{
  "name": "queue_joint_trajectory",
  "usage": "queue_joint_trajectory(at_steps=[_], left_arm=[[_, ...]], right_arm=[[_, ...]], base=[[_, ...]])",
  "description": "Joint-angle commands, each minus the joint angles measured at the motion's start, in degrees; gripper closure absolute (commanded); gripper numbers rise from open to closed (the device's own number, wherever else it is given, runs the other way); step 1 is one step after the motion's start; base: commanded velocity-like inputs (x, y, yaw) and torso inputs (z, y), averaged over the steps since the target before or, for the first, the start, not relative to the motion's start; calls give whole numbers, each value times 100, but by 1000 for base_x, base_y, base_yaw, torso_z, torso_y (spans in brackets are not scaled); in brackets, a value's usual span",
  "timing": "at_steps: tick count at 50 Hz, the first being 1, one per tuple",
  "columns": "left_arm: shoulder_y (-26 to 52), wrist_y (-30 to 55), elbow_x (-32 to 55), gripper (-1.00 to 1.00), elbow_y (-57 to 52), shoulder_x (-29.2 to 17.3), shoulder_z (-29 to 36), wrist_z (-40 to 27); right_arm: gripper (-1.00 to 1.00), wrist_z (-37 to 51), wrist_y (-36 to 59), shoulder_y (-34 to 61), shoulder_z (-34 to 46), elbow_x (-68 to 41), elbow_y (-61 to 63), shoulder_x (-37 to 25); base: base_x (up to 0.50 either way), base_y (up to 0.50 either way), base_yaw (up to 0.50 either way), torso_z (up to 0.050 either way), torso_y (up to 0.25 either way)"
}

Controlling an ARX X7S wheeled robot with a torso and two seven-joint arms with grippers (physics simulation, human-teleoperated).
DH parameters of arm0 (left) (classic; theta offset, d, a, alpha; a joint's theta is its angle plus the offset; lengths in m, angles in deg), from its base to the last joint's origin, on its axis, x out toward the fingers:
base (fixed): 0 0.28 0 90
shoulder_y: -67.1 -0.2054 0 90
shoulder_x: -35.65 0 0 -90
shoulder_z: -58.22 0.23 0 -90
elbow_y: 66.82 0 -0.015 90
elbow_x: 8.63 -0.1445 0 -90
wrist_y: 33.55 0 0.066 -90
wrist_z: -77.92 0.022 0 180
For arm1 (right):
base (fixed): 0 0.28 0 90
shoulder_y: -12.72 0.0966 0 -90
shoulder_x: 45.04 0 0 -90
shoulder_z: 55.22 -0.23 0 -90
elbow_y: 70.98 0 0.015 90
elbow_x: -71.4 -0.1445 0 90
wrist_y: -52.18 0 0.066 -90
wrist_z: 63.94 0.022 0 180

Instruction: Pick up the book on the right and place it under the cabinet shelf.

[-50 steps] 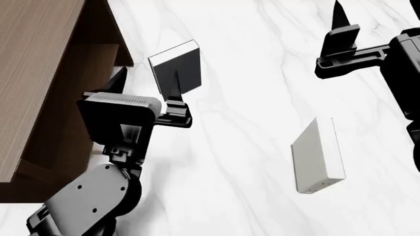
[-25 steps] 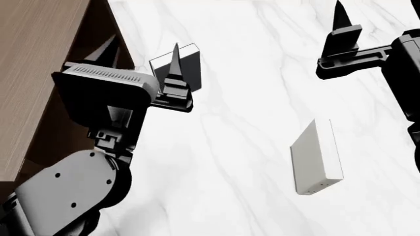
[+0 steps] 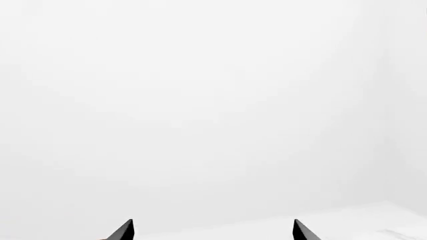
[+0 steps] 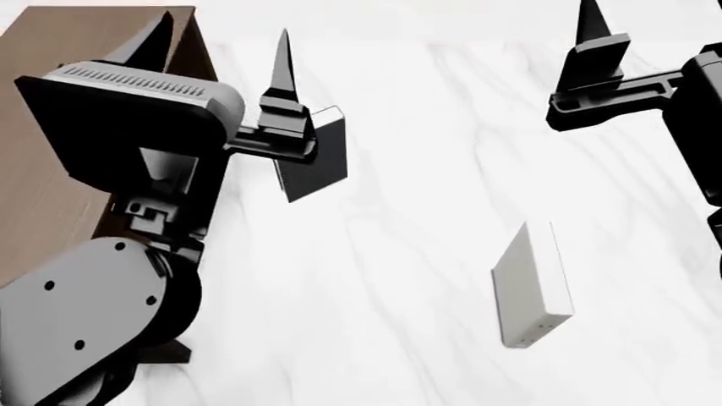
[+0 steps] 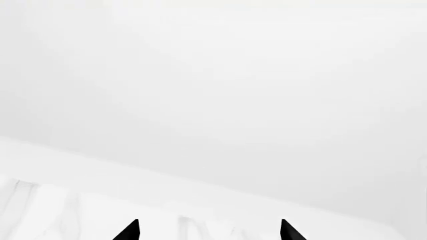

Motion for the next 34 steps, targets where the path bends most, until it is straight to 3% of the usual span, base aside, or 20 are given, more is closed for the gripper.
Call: queue_joint_trajectory(at_steps=[1, 34], left_arm=[[194, 165, 199, -100, -174, -141, -154, -94], [705, 634, 931, -100, -611, -753, -632, -317]], right_arm=[[-100, 20, -22, -14, -33, -1, 32, -6], [-100, 194, -387, -305, -106, 165, 438, -222]], base=[[0, 0, 0, 0, 137], [0, 0, 0, 0, 151]])
